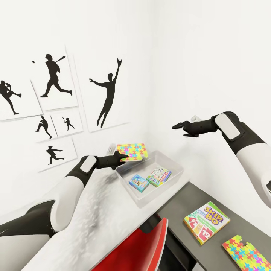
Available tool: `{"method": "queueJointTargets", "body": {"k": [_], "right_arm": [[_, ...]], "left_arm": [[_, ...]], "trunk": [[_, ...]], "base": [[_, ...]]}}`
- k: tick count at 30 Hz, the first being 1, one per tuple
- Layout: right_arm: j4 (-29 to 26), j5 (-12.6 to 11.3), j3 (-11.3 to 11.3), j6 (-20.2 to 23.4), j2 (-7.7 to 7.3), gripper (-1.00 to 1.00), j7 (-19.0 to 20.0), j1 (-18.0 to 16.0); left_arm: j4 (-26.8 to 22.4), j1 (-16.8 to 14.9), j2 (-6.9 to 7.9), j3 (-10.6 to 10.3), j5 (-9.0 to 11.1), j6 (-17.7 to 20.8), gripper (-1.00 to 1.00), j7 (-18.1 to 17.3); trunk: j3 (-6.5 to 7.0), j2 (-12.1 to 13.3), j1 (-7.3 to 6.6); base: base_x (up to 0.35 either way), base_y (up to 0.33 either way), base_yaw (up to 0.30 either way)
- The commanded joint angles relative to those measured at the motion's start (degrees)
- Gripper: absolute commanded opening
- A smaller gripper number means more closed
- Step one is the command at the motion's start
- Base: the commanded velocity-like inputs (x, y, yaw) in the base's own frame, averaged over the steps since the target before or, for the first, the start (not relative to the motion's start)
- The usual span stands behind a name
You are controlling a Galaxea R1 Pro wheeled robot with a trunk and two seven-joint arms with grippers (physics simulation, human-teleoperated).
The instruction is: Put all the toys in the child's room - the three board games (two on the bed and one on the table), the two jigsaw puzzles on the table, and the tennis ball on the table - inside the toy box on the table in the child's room.
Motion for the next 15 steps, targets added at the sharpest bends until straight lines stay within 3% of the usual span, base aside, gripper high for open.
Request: {"method": "queueJointTargets", "body": {"k": [1,8,15], "right_arm": [[-1.5,0.3,0.2,0.0,-0.09,1.0,0.6,-0.1],[-7.4,-4.1,0.4,0.0,-0.13,1.0,0.6,-0.1],[-8.3,-5.3,0.4,0.0,-0.12,1.0,0.5,-0.1]], "left_arm": [[0.0,-0.1,-0.26,0.5,-0.3,0.0,-1.0,0.5],[0.2,-0.1,-1.05,0.4,-0.1,-1.9,-1.0,4.2],[0.4,-0.1,-1.94,0.4,-0.1,-2.2,-1.0,4.9]], "trunk": [[-0.14,-0.1,0.04],[-0.14,-0.1,0.04],[-0.14,-0.1,0.04]], "base": [[0.0,0.0,0.0],[0.0,0.0,0.0],[0.0,0.0,0.0]]}}
